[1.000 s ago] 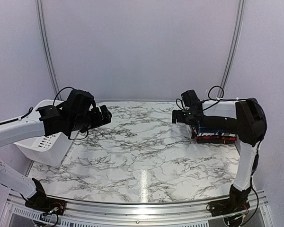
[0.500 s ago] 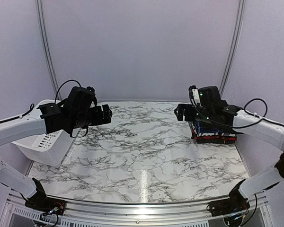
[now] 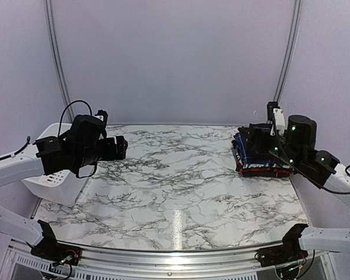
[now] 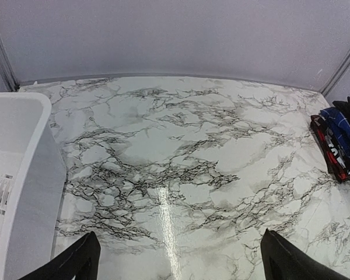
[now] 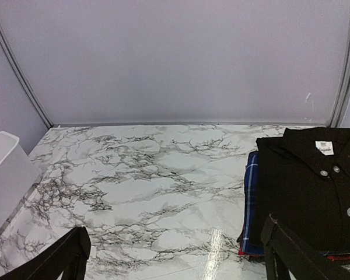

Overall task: Fold and stack the long sleeve shirts
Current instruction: Move the square-folded shirt to the corner of the board, then reset both arms

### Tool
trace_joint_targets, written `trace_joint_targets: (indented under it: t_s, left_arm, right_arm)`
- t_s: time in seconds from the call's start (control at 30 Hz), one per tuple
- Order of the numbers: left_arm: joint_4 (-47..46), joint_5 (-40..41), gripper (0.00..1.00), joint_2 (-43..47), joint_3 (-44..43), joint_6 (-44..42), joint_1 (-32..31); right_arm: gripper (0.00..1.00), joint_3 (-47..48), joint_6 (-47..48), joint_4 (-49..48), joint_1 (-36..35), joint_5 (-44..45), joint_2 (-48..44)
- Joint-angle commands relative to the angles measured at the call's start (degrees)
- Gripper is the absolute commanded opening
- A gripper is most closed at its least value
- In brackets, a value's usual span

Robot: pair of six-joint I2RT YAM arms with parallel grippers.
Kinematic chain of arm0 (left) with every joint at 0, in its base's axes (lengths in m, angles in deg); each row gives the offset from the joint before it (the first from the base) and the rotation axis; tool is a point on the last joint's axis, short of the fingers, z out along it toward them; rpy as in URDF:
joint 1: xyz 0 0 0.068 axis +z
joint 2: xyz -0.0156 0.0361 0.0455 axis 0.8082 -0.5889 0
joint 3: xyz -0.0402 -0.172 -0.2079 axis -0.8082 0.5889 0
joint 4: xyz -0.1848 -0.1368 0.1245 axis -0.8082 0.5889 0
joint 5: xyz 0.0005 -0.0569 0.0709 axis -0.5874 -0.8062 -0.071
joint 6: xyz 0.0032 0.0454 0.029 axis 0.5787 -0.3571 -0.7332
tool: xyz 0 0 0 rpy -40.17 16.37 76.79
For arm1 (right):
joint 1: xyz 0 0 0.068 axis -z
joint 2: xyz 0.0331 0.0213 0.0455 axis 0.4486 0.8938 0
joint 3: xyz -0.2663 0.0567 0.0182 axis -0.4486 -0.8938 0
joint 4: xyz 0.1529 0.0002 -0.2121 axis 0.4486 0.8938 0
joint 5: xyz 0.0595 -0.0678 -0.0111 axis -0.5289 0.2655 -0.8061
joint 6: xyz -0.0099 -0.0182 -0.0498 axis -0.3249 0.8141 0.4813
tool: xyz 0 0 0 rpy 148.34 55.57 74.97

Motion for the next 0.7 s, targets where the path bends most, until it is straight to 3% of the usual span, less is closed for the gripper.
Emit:
trace_joint_targets:
  t_s: [0.0,0.67]
  left_arm:
    - [-4.2,2.8,0.99,5.1,2.6,-2.5,0.1]
    - [-4.8,3.6,0.99,4.7,2.4,-2.5,0.1]
  right_arm:
    - [0.98,-1.1,1.0,0.7,-0.4,1.5,-2.5]
    - [0.99,-0.2,2.3,-1.2,-0.4,-1.0,1.3]
